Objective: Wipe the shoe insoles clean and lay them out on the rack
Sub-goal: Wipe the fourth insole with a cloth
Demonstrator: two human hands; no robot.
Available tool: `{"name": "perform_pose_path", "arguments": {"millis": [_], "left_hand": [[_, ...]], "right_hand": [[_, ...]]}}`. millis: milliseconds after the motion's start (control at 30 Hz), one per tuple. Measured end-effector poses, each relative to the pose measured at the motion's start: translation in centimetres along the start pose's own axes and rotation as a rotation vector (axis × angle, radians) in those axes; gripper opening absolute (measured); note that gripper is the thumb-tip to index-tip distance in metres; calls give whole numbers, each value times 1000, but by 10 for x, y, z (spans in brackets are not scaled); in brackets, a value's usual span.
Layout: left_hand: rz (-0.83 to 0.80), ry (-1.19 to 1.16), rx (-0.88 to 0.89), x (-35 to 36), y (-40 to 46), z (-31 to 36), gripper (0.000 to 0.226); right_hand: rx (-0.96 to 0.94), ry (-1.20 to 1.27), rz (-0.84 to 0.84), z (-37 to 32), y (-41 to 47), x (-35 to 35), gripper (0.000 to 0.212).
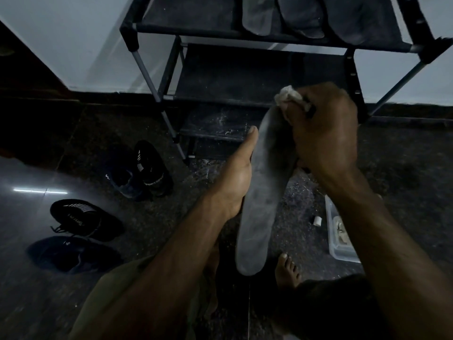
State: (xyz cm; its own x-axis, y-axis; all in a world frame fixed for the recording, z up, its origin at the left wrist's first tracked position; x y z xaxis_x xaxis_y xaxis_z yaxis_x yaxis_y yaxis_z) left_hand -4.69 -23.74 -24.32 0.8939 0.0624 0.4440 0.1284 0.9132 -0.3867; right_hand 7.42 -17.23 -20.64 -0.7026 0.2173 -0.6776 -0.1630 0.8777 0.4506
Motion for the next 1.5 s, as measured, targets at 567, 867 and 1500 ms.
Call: {"name": "perform_pose_path", "arguments": {"millis": [567,867,1500], "left_hand": [[40,30,6,-2,1,4,47],[51,166,7,-3,1,0,50],[240,-108,-8,-19,7,15,63]], "right_hand": [[-70,34,-59,-13,-4,6,28],[12,-82,67,14,4,-2,35],[-282,-35,-438,-34,-19,13,22]]}}
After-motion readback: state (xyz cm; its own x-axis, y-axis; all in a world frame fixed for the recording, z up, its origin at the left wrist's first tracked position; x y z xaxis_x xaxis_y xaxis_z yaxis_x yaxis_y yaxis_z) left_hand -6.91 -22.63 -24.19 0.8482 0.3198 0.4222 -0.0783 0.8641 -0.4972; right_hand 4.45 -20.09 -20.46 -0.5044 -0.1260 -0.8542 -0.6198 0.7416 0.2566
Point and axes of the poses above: each hand's wrist, its own y-axis towards the middle knuckle, its own x-axis out of the palm, z = x × y, the point moved 1 cm from there along y, towards the middle knuckle
